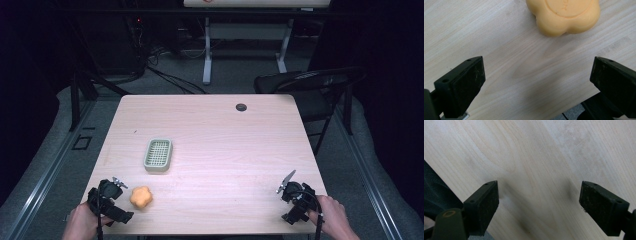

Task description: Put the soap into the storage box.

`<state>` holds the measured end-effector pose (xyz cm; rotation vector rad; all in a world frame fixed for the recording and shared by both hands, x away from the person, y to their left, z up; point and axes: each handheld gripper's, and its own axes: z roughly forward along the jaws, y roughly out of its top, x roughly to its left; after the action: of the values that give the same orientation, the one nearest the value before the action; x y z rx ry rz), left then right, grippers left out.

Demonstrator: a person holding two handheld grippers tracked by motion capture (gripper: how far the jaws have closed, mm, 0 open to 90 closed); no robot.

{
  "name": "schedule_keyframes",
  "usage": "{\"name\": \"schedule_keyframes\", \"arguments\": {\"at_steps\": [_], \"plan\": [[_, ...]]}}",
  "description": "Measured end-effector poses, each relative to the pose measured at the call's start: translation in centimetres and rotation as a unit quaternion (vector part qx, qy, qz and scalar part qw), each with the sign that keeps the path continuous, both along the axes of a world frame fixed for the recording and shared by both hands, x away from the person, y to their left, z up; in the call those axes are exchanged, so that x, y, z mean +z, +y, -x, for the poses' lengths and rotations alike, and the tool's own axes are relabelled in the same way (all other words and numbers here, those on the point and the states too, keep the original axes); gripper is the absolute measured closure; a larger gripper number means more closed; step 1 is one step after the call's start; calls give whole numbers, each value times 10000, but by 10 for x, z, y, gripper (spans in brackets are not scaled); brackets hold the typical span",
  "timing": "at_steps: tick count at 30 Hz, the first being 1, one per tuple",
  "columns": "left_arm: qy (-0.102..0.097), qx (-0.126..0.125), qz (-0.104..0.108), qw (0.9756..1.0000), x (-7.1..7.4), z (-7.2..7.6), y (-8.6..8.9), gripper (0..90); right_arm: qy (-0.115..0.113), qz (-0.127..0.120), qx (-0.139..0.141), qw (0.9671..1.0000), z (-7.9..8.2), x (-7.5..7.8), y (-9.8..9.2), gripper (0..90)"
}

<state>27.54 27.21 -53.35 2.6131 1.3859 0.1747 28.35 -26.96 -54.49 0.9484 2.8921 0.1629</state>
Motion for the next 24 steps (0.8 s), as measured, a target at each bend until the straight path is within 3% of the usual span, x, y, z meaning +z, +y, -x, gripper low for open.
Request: {"name": "schedule_keyframes", "arguments": {"at_steps": [8, 10, 18, 24], "plan": [[-39, -18, 35, 10000, 2, 1, 1, 2, 3, 52, -22, 10000, 0, 0, 0, 158], [46, -9, 64, 10000, 1, 0, 1, 2, 21, 10, -51, 10000, 1, 1, 0, 158], [-41, -31, 120, 9999, 4, 0, -1, 2, 5, -54, -43, 10000, -1, 1, 0, 158], [-35, -179, 150, 9997, 7, -2, -6, 2, 24, -17, -25, 10000, -3, 0, 1, 164]]}}
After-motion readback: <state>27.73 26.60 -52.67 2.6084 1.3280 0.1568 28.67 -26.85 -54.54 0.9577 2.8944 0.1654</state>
